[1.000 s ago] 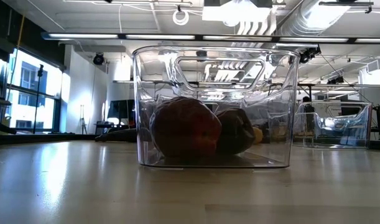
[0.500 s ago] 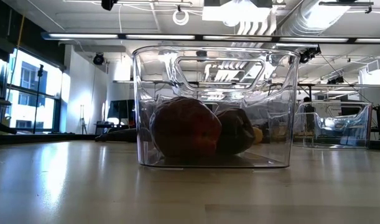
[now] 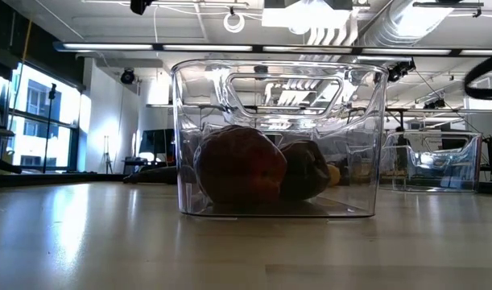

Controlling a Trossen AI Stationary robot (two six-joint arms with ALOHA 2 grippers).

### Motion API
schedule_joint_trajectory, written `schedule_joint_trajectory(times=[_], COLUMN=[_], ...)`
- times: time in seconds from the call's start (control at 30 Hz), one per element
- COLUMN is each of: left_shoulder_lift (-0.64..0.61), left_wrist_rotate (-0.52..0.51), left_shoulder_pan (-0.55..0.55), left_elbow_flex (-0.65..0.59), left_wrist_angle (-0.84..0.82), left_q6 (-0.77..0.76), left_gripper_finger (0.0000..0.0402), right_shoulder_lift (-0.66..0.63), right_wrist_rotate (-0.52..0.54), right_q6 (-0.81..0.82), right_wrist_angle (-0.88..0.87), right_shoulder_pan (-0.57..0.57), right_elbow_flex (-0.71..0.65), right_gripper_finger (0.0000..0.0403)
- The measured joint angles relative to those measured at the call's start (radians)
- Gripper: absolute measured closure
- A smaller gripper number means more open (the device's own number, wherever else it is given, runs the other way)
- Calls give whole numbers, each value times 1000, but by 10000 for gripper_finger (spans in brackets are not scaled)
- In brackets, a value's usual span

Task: Sort produce into baskets
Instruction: Put the yellow lemon into the bottom left transparent bin

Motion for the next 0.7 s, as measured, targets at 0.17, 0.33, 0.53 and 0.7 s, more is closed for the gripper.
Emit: schedule_joint_trajectory(times=[0.17,0.33,0.53,0.7], left_shoulder_lift=[0,0,0,0], left_wrist_rotate=[0,1,-1,-1], left_shoulder_pan=[0,0,0,0], left_elbow_flex=[0,0,0,0], left_wrist_angle=[-15,-32,-32,-31], left_q6=[-3,-3,-3,-7], left_gripper_finger=[87,87,87,87], right_shoulder_lift=[-19,-129,-320,-465], right_wrist_rotate=[19,72,339,498], right_q6=[-144,-25,456,751], right_wrist_angle=[-124,-189,-136,-211], right_shoulder_pan=[-30,-17,19,97], right_elbow_flex=[73,128,128,120], right_gripper_finger=[403,403,398,337])
